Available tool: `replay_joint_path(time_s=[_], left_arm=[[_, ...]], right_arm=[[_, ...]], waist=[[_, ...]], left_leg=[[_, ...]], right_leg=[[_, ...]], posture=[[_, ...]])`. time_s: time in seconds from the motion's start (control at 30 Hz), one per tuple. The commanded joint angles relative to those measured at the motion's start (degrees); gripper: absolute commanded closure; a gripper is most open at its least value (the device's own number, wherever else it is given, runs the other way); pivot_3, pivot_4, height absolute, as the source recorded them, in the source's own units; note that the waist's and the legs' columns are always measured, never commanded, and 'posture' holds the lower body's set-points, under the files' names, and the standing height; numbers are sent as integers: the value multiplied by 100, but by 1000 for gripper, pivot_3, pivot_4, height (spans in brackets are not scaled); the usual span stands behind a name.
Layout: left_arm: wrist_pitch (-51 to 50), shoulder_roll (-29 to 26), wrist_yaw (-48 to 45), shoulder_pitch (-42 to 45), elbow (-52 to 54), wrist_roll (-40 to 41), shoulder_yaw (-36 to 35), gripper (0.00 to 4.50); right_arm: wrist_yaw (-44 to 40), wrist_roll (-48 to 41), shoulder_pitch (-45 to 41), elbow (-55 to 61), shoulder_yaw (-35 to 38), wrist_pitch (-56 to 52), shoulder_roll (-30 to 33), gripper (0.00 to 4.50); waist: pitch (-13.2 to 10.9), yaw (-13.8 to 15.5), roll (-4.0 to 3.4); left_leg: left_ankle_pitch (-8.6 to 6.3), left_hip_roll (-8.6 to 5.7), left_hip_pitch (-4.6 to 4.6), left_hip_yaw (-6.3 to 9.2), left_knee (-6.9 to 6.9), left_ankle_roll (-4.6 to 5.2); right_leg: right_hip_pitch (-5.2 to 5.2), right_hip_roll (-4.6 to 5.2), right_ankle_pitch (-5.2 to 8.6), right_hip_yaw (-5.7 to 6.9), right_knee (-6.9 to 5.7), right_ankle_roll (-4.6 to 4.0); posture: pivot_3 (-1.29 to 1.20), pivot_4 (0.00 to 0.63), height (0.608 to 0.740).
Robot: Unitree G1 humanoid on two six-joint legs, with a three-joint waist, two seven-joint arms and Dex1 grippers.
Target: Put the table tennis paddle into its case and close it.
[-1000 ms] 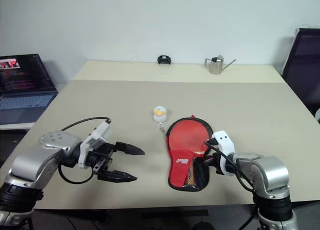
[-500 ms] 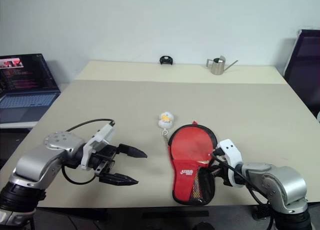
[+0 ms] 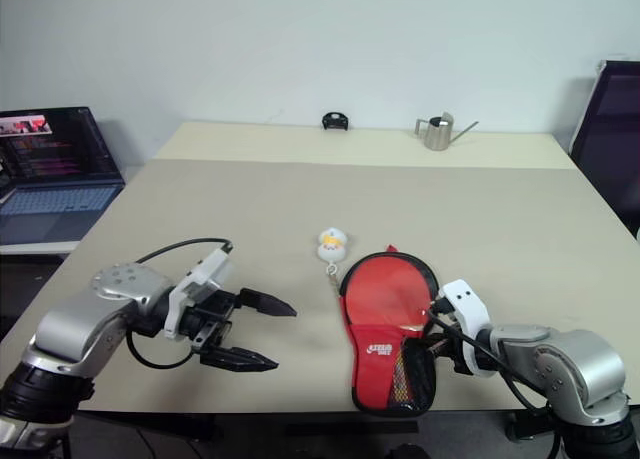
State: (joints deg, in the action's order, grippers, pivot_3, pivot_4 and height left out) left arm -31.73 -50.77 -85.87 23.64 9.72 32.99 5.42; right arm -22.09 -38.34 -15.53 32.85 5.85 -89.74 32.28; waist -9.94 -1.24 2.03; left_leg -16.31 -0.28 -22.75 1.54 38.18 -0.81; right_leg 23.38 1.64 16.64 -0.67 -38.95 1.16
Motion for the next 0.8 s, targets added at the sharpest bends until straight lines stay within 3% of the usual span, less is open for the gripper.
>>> replay_joint_path(time_s=[0.03,0.17,0.47,0.8], left_arm=[[129,-3,-186,125,11,44,-21,0],[171,16,-150,153,-30,43,-13,0],[203,77,-84,196,-107,25,-14,0],[292,447,691,507,-536,-233,-223,0]], right_arm=[[233,28,87,-111,121,-276,-44,4206],[397,-94,201,64,393,-276,-144,3096],[681,-416,182,378,1007,-276,57,26],[-265,-405,-850,546,407,1292,456,26]], waist=[[0,0,0],[1,0,1],[1,-4,0],[-1,-60,-4]], left_leg=[[0,0,5,0,0,0],[0,0,19,0,2,1],[1,0,19,-2,19,1],[0,7,19,-3,26,2]], right_leg=[[-4,0,0,-1,-1,0],[-17,0,0,-1,-3,0],[-19,0,-4,-5,-11,5],[-18,-12,-6,-8,-16,5]], posture=[[0,150,740],[0,150,740],[0,150,740],[0,150,740]])
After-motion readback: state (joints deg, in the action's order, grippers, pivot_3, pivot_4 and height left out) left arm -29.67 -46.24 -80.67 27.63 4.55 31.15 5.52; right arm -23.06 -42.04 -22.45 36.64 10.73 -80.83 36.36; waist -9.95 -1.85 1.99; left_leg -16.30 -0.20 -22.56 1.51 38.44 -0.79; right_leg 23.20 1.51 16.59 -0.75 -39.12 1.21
